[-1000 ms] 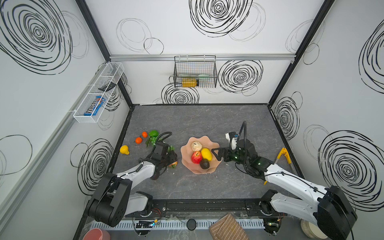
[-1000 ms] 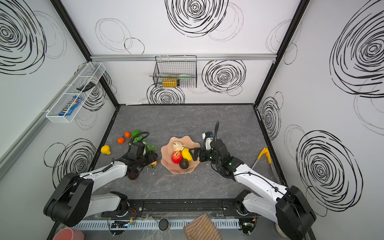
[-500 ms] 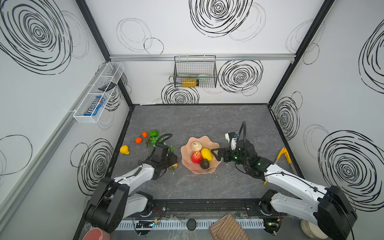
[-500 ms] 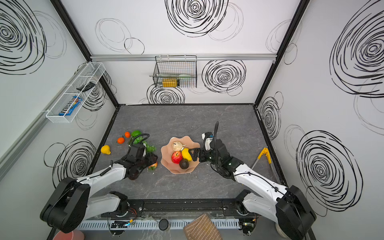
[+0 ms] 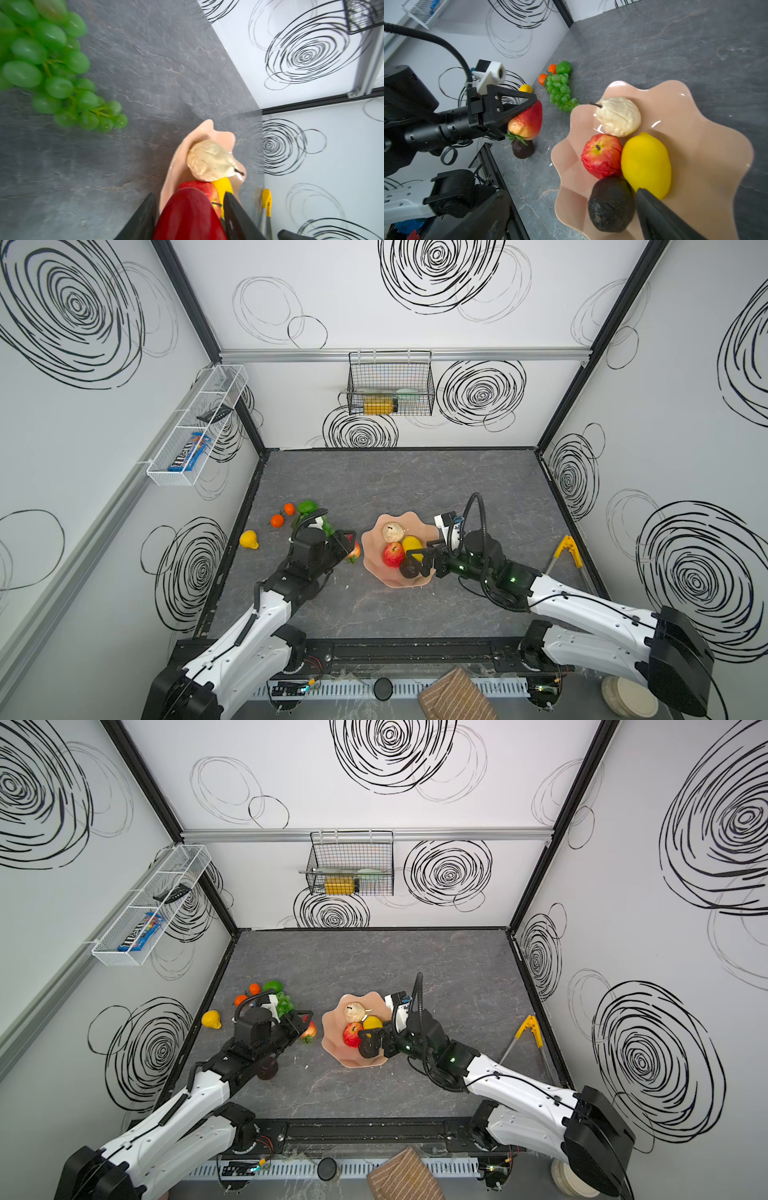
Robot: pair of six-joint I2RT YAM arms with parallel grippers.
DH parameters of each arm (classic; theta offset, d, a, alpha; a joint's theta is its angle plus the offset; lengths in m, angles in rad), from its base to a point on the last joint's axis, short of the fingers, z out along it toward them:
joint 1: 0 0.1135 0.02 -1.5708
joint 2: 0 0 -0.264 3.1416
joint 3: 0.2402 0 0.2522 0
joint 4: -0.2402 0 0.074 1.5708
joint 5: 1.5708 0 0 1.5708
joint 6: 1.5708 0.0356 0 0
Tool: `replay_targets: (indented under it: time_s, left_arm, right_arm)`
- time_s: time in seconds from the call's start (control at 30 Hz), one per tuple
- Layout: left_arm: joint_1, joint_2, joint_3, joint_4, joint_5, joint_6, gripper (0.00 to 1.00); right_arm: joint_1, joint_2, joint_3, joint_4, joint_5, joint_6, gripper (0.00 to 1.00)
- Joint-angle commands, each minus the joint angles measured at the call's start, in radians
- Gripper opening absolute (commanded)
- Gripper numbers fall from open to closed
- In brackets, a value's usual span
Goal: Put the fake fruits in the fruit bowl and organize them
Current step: 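Carry the red pear toward the bowl with left gripper while right gripper meets it, then grasp the red pear with the right gripper while the left gripper releases and withdraws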
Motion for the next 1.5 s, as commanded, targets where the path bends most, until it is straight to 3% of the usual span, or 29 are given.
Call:
replay_targets:
  time_s: [0.0,0.33,0.6,0.9,1.2,1.47]
  left_arm:
    - [-0.057,0.015,0.052,0.125,0.032,-0.121,0.46]
    - [-0.253,0.078,0.102,0.247,-0.042,-0.219,0.46]
    - [-0.317,0.122,0.102,0.292,-0.063,-0.251,0.46]
    - [-0.374,0.149,0.113,0.306,-0.089,-0.260,0.46]
    - [-0.403,0.172,0.122,0.307,-0.102,-0.260,0.46]
    - [-0.419,0.186,0.125,0.306,-0.118,-0.258,0.46]
  right_arm:
    - [0.035,0.024,0.016,0.127,0.024,-0.017,0.97]
    - [0.148,0.089,0.011,0.270,0.086,-0.199,0.87]
    - [0.254,0.123,-0.014,0.358,0.233,-0.311,0.84]
    - [0.298,0.186,0.004,0.346,0.397,-0.325,0.78]
    - [0.299,0.215,0.019,0.341,0.487,-0.321,0.76]
    - [0.299,0.251,0.045,0.329,0.523,-0.312,0.67]
